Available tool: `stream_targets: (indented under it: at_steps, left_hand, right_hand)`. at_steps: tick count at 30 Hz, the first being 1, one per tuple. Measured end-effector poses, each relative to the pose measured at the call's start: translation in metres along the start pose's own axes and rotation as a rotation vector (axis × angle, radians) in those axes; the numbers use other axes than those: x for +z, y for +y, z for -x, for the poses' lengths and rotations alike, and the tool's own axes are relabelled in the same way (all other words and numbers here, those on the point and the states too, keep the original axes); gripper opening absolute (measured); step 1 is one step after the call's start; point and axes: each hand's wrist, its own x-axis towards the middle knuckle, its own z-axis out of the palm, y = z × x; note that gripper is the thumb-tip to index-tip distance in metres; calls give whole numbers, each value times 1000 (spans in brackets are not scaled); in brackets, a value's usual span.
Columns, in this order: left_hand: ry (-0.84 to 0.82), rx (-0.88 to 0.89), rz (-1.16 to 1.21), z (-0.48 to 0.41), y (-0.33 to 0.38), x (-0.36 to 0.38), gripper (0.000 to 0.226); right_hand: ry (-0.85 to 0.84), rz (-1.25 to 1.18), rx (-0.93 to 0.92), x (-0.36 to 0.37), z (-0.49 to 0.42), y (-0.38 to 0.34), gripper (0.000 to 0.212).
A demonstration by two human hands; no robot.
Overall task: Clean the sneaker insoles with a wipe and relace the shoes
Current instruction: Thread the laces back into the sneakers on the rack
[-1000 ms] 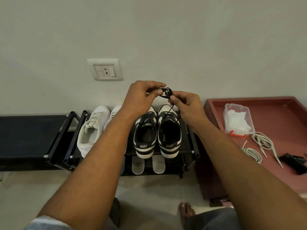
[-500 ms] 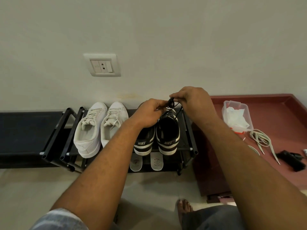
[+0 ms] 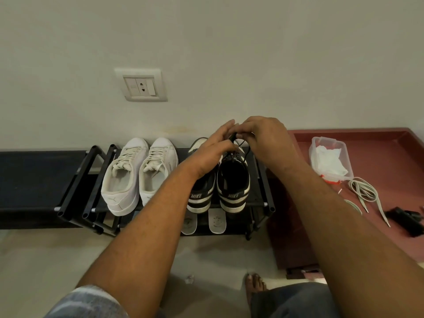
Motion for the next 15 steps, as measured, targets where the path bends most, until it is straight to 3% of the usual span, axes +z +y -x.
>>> stream_targets:
  at_steps: [4, 9, 15]
  left_hand:
    - [-16, 55, -13, -2, -5, 2, 39]
    - [-45, 2, -8, -2, -22, 11, 41]
    - [-1, 25, -194, -10, -31, 3, 32]
  right_hand:
    - [3, 4, -29, 2, 0, 3, 24]
    - [-31, -13, 8, 3, 2, 8, 27]
    - [-36, -138, 110, 5, 9, 13, 23]
